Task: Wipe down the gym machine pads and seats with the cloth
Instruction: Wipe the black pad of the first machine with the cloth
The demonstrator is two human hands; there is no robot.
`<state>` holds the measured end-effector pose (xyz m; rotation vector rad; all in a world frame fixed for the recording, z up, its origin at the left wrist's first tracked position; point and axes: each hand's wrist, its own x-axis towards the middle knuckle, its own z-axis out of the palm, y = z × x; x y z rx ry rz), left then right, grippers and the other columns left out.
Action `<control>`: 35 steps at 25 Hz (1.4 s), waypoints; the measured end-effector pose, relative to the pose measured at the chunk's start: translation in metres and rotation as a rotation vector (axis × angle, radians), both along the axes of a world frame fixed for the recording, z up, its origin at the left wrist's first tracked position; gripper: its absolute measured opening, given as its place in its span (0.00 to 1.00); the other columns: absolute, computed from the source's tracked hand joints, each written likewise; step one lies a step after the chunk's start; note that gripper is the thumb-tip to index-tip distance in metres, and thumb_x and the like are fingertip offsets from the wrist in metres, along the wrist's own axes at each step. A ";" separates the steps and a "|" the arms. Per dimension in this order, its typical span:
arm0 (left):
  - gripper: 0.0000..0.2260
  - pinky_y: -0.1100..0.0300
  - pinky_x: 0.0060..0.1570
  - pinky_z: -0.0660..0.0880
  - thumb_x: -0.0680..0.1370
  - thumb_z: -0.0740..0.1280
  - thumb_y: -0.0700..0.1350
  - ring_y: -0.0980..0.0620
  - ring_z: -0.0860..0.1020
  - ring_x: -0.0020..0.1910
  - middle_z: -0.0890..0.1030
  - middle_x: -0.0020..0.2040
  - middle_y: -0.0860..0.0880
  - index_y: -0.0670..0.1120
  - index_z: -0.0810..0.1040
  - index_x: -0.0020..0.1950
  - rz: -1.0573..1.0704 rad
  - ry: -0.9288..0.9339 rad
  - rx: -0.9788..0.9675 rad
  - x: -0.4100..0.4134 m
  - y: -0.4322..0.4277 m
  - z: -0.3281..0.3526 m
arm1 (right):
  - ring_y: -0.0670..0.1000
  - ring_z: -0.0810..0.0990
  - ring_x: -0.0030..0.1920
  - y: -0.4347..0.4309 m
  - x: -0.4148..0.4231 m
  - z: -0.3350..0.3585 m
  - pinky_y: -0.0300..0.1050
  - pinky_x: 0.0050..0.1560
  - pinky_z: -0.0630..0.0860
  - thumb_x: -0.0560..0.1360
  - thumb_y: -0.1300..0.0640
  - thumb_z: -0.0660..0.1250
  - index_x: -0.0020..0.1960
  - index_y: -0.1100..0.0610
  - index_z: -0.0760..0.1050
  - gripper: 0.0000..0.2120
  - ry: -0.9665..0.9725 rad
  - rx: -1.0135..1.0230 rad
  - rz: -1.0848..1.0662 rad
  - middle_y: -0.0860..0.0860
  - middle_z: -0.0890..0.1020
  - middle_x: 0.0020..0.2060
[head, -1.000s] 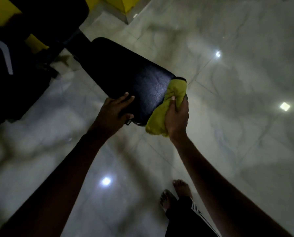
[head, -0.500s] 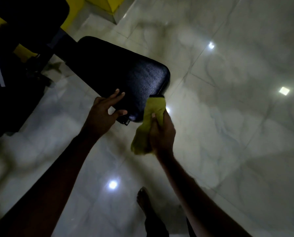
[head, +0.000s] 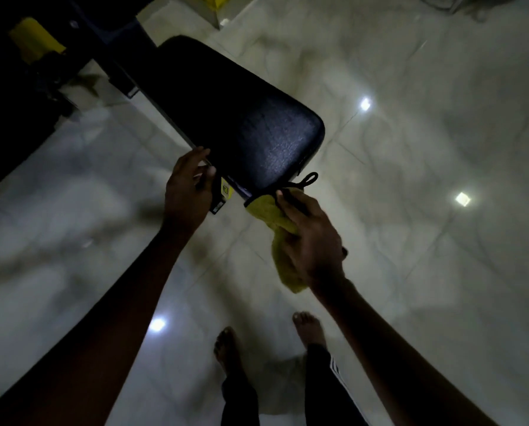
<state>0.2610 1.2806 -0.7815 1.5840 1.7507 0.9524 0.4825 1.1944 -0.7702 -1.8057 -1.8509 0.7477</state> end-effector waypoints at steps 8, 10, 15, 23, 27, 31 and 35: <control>0.10 0.75 0.48 0.68 0.79 0.63 0.33 0.47 0.80 0.57 0.80 0.60 0.41 0.39 0.81 0.58 0.311 -0.138 -0.292 0.013 -0.050 -0.012 | 0.61 0.74 0.57 0.075 0.001 0.046 0.53 0.45 0.79 0.70 0.65 0.71 0.65 0.50 0.79 0.25 -0.402 0.303 0.378 0.53 0.77 0.63; 0.12 0.69 0.52 0.69 0.80 0.64 0.37 0.46 0.79 0.59 0.79 0.63 0.43 0.43 0.81 0.62 0.314 -0.173 -0.436 0.026 -0.071 -0.020 | 0.64 0.73 0.59 0.095 -0.007 0.049 0.58 0.45 0.79 0.71 0.65 0.69 0.67 0.52 0.78 0.25 -0.503 0.274 0.530 0.55 0.76 0.64; 0.21 0.59 0.59 0.74 0.82 0.63 0.43 0.53 0.77 0.59 0.75 0.66 0.53 0.58 0.70 0.73 0.166 -0.300 -0.486 0.062 -0.100 -0.011 | 0.64 0.71 0.60 0.125 -0.023 0.047 0.62 0.54 0.75 0.72 0.54 0.67 0.72 0.51 0.72 0.28 -0.624 0.285 0.769 0.53 0.72 0.68; 0.21 0.60 0.55 0.70 0.81 0.60 0.37 0.55 0.76 0.56 0.76 0.63 0.51 0.49 0.70 0.74 0.451 -1.102 -0.638 0.109 -0.098 0.010 | 0.63 0.73 0.59 0.150 -0.063 0.059 0.56 0.51 0.75 0.68 0.55 0.74 0.64 0.48 0.79 0.24 -0.844 0.476 1.214 0.52 0.77 0.62; 0.25 0.66 0.46 0.71 0.82 0.61 0.41 0.57 0.75 0.47 0.78 0.57 0.54 0.56 0.63 0.78 0.444 -0.992 -0.584 0.120 -0.098 0.007 | 0.62 0.70 0.64 0.183 -0.110 0.060 0.56 0.55 0.71 0.71 0.54 0.72 0.64 0.49 0.79 0.21 -0.891 0.418 1.066 0.50 0.75 0.64; 0.28 0.63 0.66 0.67 0.83 0.61 0.43 0.56 0.70 0.70 0.71 0.73 0.52 0.60 0.56 0.79 0.379 -0.788 -0.497 0.115 -0.098 0.010 | 0.61 0.72 0.60 0.179 -0.106 0.054 0.56 0.51 0.72 0.66 0.51 0.74 0.58 0.48 0.81 0.21 -0.959 0.427 1.332 0.49 0.77 0.61; 0.28 0.71 0.62 0.59 0.83 0.60 0.43 0.55 0.64 0.75 0.65 0.77 0.55 0.58 0.54 0.80 0.273 -0.712 -0.489 0.103 -0.095 0.019 | 0.60 0.73 0.60 0.187 -0.115 0.055 0.55 0.52 0.71 0.66 0.52 0.75 0.57 0.49 0.82 0.19 -0.960 0.399 1.290 0.48 0.78 0.62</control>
